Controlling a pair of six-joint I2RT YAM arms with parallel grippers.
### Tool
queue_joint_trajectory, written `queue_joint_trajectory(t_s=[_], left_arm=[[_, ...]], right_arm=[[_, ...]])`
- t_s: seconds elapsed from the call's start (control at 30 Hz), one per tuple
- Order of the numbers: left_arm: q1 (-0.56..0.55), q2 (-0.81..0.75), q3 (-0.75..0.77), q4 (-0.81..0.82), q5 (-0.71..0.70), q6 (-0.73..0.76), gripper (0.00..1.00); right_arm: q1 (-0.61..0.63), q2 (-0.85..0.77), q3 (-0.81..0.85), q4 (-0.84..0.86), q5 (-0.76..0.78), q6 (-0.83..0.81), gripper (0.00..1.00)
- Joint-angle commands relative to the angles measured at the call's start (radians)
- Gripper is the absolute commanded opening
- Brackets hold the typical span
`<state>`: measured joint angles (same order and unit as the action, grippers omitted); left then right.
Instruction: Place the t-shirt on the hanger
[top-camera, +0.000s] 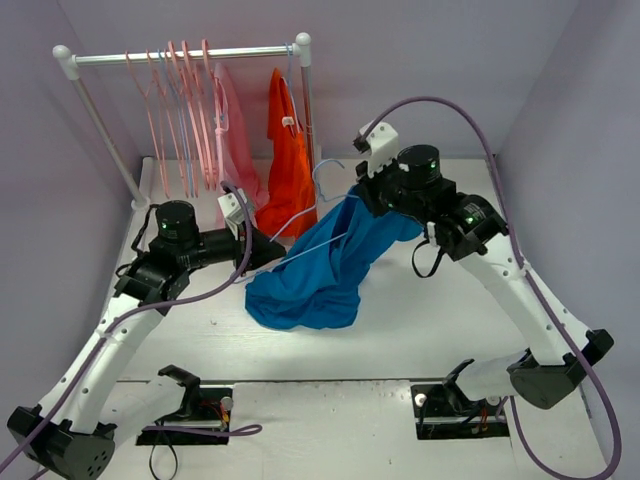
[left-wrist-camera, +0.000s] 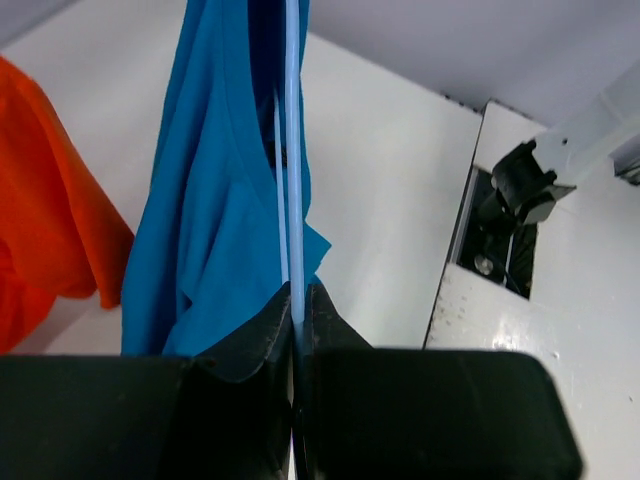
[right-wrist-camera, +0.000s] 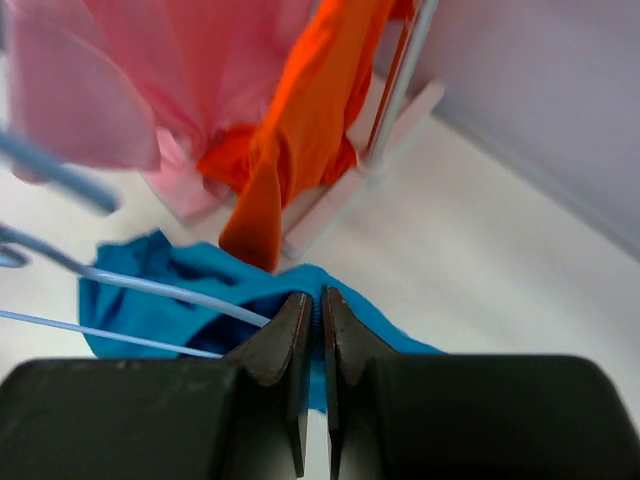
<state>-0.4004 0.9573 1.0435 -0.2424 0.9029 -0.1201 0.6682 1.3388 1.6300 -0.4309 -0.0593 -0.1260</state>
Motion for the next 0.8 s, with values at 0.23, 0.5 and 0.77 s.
queue_joint_trajectory(t_s=[0.23, 0.5, 0.77], left_arm=[[-0.059, 0.124, 0.178, 0.413, 0.033, -0.117, 0.0], [-0.086, 0.16, 0.052, 0.655, -0.044, -0.226, 0.0], [-0.092, 0.168, -0.173, 1.028, -0.111, -0.346, 0.0]], right_arm=[[0.046, 0.07, 0.288, 0.051, -0.091, -0.021, 0.05], [0.071, 0.056, 0.183, 0.054, -0.02, -0.023, 0.05], [0.065, 0.027, 0.08, 0.053, 0.055, -0.022, 0.11]])
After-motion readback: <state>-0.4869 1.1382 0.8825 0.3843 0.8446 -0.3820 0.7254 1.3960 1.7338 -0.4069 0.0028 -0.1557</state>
